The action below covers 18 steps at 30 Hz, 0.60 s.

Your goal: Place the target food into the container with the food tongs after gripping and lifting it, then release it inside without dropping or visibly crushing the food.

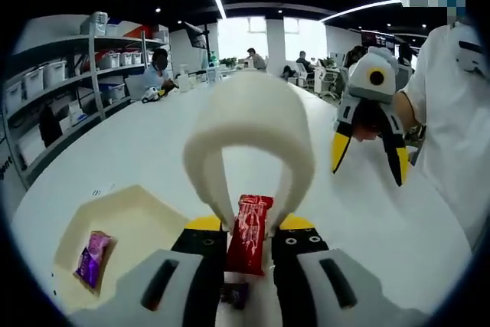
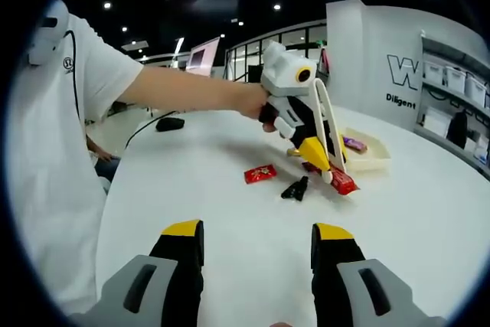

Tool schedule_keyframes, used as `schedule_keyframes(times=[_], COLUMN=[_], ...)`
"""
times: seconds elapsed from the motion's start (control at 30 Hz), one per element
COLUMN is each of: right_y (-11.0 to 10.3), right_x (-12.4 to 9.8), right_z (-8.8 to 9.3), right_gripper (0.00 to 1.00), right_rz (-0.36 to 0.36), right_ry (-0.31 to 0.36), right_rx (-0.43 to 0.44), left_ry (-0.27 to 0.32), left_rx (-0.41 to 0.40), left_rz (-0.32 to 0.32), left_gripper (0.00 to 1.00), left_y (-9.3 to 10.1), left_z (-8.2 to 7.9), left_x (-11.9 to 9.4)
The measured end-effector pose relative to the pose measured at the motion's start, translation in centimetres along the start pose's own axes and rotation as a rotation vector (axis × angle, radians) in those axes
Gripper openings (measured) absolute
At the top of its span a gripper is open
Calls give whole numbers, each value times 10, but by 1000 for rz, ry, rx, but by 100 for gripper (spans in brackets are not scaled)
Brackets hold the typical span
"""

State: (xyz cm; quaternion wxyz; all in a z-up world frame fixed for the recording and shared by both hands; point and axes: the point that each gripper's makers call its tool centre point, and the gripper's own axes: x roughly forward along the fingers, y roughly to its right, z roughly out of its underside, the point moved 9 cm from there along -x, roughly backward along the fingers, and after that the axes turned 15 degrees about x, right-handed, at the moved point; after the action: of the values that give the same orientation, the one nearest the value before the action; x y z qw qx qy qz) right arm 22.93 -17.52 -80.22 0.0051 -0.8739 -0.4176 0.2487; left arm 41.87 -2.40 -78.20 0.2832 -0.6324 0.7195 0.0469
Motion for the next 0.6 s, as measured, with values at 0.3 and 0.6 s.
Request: schedule_keyframes(times=[0.3,0.6], right_y=[-2,-3], right_x=[1,3], right_z=[0,-1], right_gripper=[53,53], right_rz=[-4,-12], right_ry=[1,6], right_rx=[-3,-6], left_ry=[-3,11], left_rx=[14,10], left_rz=[-18,-59], left_gripper=[20,20], left_y=[2,-3], left_z=[-5,-11], left_x=[-19,-43])
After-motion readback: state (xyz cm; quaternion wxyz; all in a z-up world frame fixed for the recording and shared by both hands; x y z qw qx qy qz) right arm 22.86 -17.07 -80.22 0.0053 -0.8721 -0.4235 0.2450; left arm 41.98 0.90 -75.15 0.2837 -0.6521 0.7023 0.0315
